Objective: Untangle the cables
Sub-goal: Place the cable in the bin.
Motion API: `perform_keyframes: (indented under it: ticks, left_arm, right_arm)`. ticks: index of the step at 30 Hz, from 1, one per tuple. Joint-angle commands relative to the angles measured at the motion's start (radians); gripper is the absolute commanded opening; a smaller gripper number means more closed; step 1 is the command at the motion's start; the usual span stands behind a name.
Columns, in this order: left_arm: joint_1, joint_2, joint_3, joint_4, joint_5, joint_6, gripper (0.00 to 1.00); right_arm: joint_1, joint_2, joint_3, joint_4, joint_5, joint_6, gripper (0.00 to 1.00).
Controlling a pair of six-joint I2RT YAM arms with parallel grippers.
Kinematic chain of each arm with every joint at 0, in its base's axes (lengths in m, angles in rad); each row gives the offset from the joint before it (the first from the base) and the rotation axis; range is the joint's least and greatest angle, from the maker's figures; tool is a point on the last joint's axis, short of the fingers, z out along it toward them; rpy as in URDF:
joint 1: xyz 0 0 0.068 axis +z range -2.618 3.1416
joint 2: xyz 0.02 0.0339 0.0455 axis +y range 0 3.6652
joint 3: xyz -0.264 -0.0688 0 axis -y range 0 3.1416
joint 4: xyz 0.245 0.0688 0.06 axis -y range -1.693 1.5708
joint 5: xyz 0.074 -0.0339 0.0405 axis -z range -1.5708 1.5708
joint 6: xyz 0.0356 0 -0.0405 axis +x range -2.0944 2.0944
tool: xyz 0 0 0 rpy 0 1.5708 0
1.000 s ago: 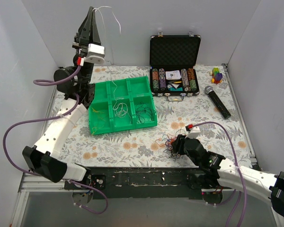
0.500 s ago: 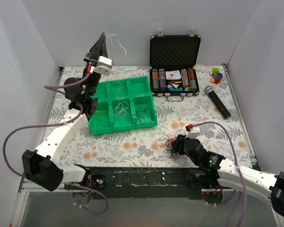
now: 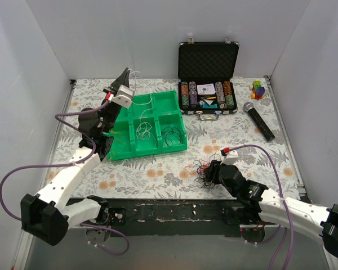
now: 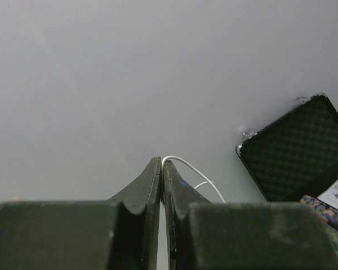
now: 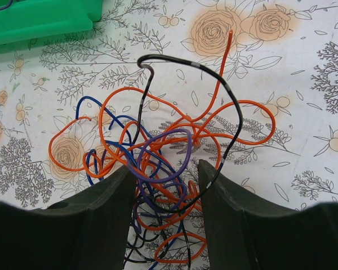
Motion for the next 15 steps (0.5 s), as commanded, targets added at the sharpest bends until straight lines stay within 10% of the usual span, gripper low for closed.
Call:
perform_keyframes:
  ticks: [1,15]
  left_arm:
    - [0.005,-0.07,-0.065,-0.068,0.008,-0.025,0.0]
    - [0.003,-0.259,-0.152,-0.2,0.031,-0.08,0.0]
  right_arm:
    - [0.006,0.003,-0.007,0.013,0.023,0.011,0.56]
    - [0.006,0.01,-0.004,0.012,0.023,0.011,0.56]
